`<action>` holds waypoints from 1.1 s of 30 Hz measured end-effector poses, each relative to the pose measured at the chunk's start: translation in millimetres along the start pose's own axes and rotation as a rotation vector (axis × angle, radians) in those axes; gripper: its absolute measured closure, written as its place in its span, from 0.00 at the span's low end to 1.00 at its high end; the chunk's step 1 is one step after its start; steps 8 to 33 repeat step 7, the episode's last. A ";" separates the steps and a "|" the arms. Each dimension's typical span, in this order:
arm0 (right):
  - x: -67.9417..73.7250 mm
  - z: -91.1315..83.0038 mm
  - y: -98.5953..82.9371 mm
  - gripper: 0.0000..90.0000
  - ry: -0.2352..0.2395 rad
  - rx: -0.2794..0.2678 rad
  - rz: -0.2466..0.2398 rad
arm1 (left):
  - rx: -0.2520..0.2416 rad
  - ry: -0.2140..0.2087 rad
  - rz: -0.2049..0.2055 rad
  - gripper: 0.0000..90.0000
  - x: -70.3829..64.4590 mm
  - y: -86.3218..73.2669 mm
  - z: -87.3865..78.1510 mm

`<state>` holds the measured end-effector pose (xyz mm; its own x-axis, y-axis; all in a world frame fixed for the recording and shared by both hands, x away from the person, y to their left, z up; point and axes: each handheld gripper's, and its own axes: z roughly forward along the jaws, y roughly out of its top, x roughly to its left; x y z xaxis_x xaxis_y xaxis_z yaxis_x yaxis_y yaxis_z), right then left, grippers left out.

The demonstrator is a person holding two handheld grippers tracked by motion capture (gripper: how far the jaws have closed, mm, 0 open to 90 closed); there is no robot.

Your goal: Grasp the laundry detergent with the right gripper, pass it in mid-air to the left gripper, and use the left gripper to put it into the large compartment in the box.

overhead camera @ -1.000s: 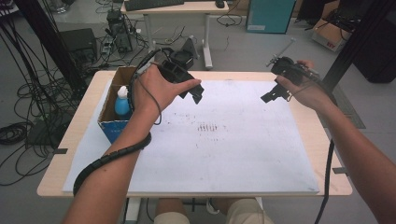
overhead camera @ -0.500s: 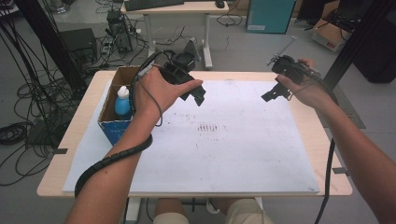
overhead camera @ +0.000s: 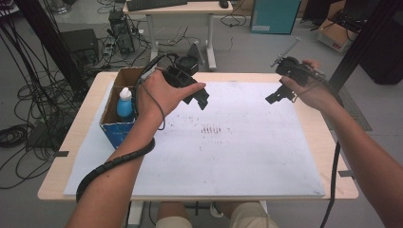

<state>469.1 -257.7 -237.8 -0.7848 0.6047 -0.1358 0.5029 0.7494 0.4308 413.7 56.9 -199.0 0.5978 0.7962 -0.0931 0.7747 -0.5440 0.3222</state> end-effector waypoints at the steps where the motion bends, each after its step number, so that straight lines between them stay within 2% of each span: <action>1: 0.3 0.1 -0.1 0.05 0.000 0.002 0.003 | -0.001 -0.001 0.000 0.07 -0.1 -0.2 -0.1; 33: -0.2 -1.1 -0.2 0.05 -0.002 -0.001 -0.007 | -0.003 -0.007 -0.002 0.07 1.0 -1.8 -0.7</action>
